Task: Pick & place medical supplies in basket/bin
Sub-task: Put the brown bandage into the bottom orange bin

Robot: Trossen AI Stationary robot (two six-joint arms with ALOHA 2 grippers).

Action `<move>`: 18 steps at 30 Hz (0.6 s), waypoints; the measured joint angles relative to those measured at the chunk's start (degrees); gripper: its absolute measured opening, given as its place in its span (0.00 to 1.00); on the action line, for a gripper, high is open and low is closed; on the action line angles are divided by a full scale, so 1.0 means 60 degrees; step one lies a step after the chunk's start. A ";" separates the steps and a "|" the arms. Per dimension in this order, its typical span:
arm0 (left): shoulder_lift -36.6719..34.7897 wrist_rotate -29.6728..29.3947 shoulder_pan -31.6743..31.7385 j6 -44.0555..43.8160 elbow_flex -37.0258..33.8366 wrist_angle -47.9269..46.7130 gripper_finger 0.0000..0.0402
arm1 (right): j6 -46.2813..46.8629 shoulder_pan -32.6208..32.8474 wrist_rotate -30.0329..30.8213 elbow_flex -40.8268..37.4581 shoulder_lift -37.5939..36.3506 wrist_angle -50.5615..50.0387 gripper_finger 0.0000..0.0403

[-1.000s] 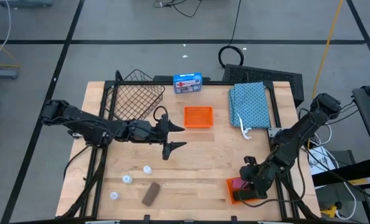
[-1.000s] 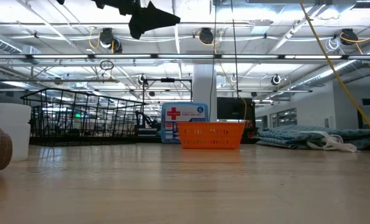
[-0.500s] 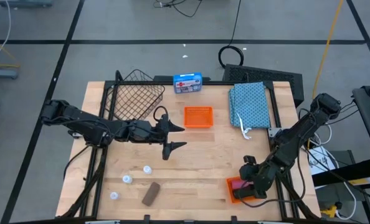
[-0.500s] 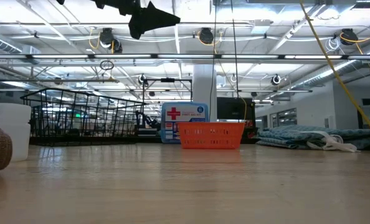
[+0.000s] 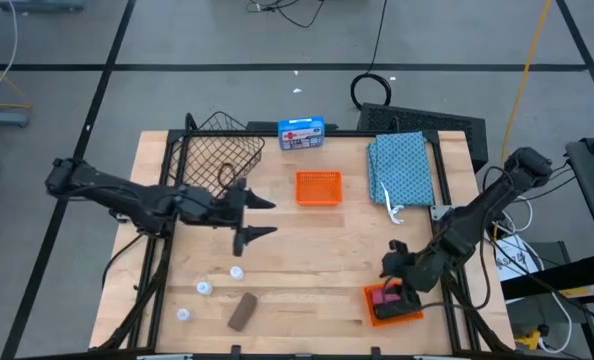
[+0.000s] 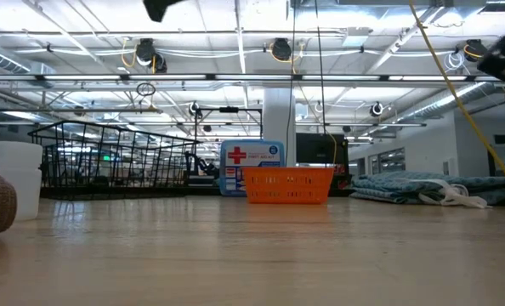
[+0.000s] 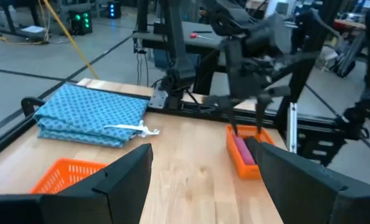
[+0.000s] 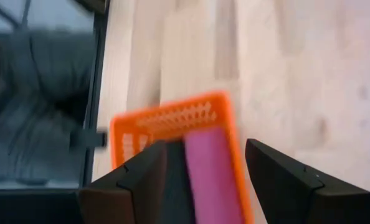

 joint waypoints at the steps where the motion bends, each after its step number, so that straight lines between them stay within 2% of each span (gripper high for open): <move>1: -0.0173 -0.0068 -0.0103 -0.0005 -0.0001 -0.0216 0.74 | -0.0089 -0.0080 0.0272 0.0000 -0.0110 0.0070 0.52; 5: -0.0573 -0.0548 -0.0622 -0.0107 -0.0004 -0.0850 0.74 | -0.0990 -0.0380 0.1298 0.0004 -0.0472 0.0490 0.52; 9: -0.0578 -0.0912 -0.1151 -0.0772 0.0000 -0.1452 0.74 | -0.2267 -0.0694 0.1887 0.0004 -0.0753 0.1274 0.52; 12: -0.0433 -0.0278 -0.1478 -0.1533 0.0000 -0.1857 0.74 | -0.3600 -0.0899 0.2131 0.0004 -0.0879 0.2211 0.52; 18: 0.0671 0.1107 -0.1905 -0.2733 0.0000 -0.1708 0.74 | -0.6616 -0.1206 0.2195 -0.0012 -0.0807 0.4576 0.50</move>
